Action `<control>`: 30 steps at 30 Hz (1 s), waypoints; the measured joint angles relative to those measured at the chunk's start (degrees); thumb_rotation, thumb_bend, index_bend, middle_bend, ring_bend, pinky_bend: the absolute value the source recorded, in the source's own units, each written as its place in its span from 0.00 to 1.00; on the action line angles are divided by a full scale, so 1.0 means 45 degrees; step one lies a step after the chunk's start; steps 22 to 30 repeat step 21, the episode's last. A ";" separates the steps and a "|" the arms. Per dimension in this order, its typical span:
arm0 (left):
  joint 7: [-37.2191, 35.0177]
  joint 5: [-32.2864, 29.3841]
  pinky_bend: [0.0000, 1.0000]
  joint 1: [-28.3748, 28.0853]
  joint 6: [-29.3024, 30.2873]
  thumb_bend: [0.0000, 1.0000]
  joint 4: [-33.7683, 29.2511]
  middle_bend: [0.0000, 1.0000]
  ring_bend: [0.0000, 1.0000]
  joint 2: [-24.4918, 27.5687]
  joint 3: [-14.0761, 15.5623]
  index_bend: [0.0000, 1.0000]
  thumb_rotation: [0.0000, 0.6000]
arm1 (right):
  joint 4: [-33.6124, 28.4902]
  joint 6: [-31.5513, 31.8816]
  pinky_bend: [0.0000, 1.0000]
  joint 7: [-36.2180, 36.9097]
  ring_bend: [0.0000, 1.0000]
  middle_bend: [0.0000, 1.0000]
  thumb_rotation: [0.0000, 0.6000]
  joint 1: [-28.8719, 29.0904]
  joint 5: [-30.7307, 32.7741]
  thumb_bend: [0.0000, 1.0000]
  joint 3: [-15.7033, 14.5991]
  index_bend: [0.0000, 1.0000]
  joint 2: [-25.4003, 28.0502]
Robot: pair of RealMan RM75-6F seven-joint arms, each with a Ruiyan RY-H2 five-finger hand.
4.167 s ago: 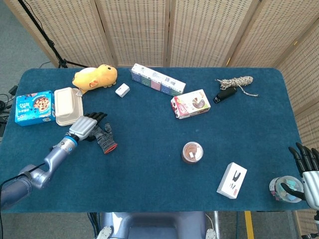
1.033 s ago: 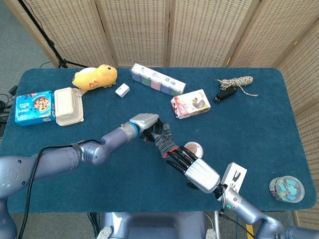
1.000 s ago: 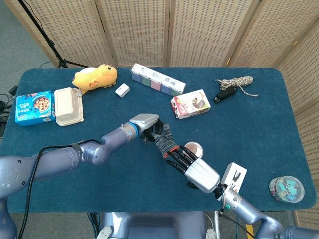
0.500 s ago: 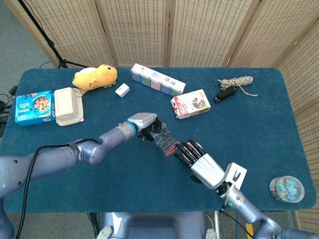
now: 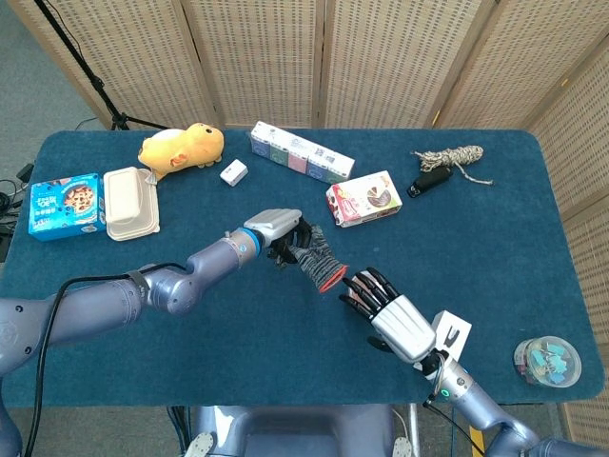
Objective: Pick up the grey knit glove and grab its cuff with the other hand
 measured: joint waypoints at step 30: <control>-0.0455 0.0571 0.52 0.0309 -0.0024 0.40 -0.0198 0.58 0.53 0.0014 -0.0434 0.65 1.00 | -0.0544 -0.0107 0.00 -0.0854 0.00 0.02 1.00 -0.0097 0.0464 0.00 0.0087 0.06 -0.0099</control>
